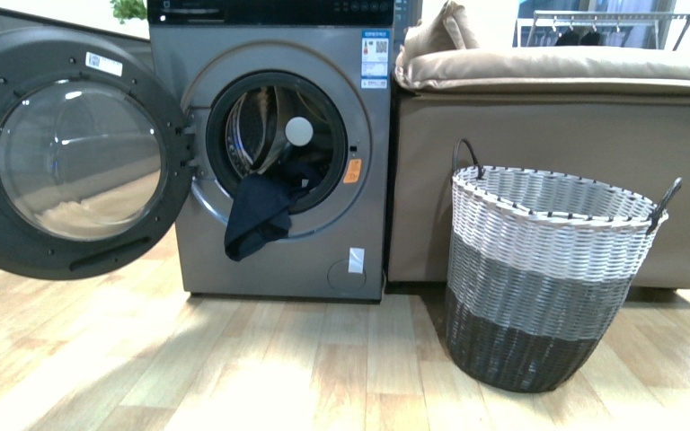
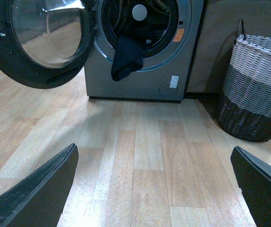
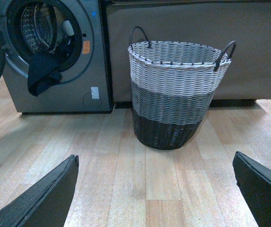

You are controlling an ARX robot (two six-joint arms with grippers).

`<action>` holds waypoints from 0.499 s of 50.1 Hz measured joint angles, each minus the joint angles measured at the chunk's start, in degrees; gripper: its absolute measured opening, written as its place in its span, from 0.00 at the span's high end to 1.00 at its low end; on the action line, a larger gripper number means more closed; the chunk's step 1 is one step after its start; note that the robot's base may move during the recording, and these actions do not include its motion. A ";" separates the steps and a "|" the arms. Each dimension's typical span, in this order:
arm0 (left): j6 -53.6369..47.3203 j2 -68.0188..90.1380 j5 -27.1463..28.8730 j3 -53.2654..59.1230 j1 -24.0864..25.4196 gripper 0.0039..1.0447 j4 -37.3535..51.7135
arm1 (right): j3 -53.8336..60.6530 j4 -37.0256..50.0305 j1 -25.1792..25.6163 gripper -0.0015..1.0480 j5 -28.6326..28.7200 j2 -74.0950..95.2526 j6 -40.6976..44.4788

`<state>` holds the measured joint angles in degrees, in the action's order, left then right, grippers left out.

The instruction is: Collect clothes from washing machine

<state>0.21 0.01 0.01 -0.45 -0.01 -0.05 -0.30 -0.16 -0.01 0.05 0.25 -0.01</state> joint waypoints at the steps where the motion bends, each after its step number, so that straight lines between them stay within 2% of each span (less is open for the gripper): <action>1: 0.00 0.00 0.00 0.00 0.00 0.06 0.00 | 0.00 -0.02 0.00 0.07 0.00 0.00 0.00; 25: 0.00 -0.02 0.00 0.00 0.00 0.06 0.00 | 0.00 0.00 0.00 0.07 0.00 0.00 0.00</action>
<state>0.21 -0.01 0.01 -0.45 -0.01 -0.05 -0.30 -0.16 -0.01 0.05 0.25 -0.01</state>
